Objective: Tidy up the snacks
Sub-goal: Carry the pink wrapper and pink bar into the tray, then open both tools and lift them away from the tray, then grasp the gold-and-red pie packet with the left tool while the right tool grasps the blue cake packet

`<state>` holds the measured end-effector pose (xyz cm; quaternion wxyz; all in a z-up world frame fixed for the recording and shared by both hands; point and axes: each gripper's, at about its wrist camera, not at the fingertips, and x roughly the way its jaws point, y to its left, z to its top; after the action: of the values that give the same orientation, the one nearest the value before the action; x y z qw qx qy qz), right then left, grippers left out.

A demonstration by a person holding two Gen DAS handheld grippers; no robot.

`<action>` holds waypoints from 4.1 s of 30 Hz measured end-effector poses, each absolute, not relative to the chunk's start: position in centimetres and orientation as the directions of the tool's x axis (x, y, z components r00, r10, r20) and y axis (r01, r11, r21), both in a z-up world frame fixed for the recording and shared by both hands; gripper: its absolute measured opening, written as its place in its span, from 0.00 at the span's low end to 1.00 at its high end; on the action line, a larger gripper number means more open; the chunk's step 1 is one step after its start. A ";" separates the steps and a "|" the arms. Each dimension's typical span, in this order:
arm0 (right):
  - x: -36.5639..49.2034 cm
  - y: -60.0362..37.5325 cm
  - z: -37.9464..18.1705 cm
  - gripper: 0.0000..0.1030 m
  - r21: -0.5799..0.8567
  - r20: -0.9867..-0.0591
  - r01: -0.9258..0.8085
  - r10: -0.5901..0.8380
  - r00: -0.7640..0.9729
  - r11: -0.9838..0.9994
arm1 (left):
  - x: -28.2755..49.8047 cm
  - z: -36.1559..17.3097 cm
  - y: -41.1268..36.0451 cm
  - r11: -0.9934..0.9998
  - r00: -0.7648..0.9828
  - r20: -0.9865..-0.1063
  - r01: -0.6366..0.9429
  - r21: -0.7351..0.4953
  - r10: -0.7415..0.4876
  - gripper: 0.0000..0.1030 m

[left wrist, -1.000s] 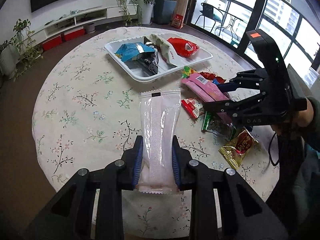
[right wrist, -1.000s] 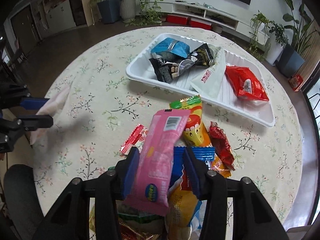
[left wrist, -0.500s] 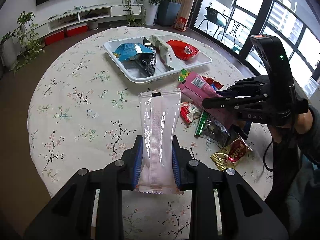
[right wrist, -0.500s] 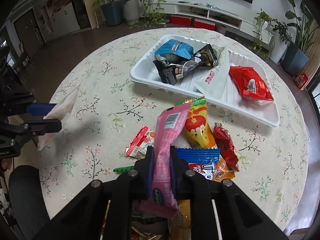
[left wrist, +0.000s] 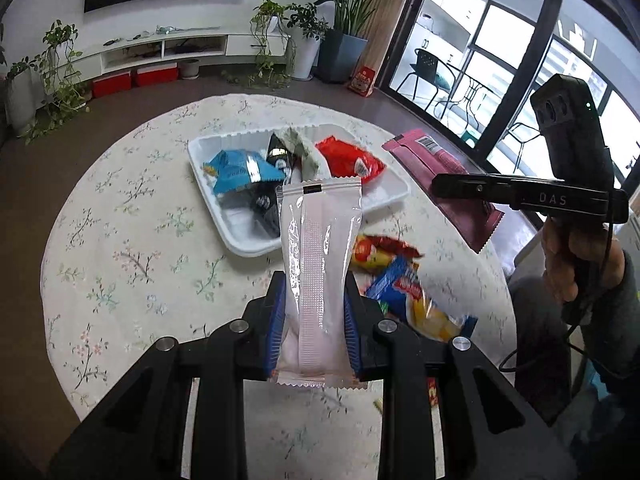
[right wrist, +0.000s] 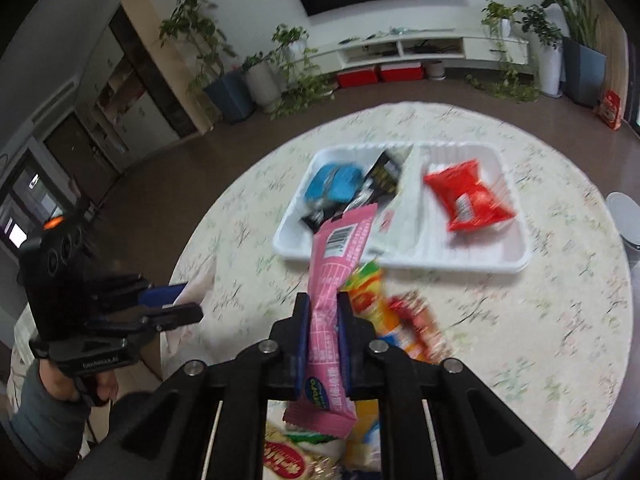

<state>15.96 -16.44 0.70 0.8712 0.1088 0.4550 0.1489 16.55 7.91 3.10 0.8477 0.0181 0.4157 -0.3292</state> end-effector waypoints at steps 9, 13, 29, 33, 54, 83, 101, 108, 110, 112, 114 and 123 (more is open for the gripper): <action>23.9 -20.8 2.0 0.14 0.289 -0.764 -0.088 0.285 0.578 0.953 | 26.3 5.0 0.9 0.843 0.487 -0.730 0.488 -0.226 -0.479 0.23; 26.7 -20.7 0.3 0.14 0.262 -0.790 -0.090 0.267 0.553 0.961 | 29.8 3.7 -2.3 0.864 0.478 -0.770 0.470 -0.181 -0.422 0.23; 30.9 -19.5 -7.0 0.16 0.190 -0.872 -0.096 0.213 0.441 0.977 | 33.4 -3.3 -6.6 0.887 0.459 -0.839 0.458 -0.057 -0.291 0.27; 30.6 -19.7 -7.0 0.19 0.186 -0.874 -0.094 0.208 0.439 0.978 | 33.4 -3.2 -6.8 0.892 0.475 -0.833 0.449 -0.047 -0.283 0.43; 15.7 -22.5 0.9 0.80 0.237 -0.745 -0.182 0.298 0.597 0.954 | 15.9 6.0 0.1 0.827 0.559 -0.704 0.558 -0.071 -0.438 1.00; 10.0 -16.1 -8.5 0.29 0.218 -0.889 -0.248 0.296 0.348 0.944 | 3.3 -1.3 -2.5 0.378 0.249 -0.818 0.925 0.042 -0.518 0.96; 5.9 -20.0 -6.0 0.29 0.364 -0.811 -0.211 0.420 0.407 0.907 | 4.9 -6.5 -6.3 0.221 0.041 -0.929 0.974 -0.045 -0.369 0.46; 5.7 -20.1 -6.2 0.29 0.376 -0.807 -0.204 0.428 0.406 0.904 | 4.9 -7.1 -6.2 0.257 0.019 -0.942 0.964 -0.073 -0.336 0.46; 5.6 -20.1 -6.3 0.29 0.375 -0.809 -0.205 0.428 0.404 0.904 | 5.5 -7.2 -6.3 0.284 0.024 -0.946 0.956 -0.073 -0.324 0.50; 5.5 -20.0 -6.3 0.29 0.371 -0.811 -0.207 0.424 0.404 0.905 | 6.2 -7.3 -6.5 0.320 0.053 -0.952 0.946 -0.048 -0.302 0.53; 5.4 -20.0 -6.2 0.29 0.367 -0.811 -0.209 0.422 0.406 0.907 | 6.3 -7.5 -6.8 0.336 0.082 -0.955 0.942 -0.019 -0.284 0.55; 4.9 -19.9 -5.6 0.29 0.362 -0.806 -0.213 0.419 0.417 0.908 | 6.8 -7.3 -5.5 0.418 0.102 -0.950 0.908 -0.032 -0.294 0.28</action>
<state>4.89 -19.94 -5.63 0.8356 0.1021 0.5056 0.1890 6.84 -5.52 -7.34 0.6763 0.3058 0.5016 -0.4443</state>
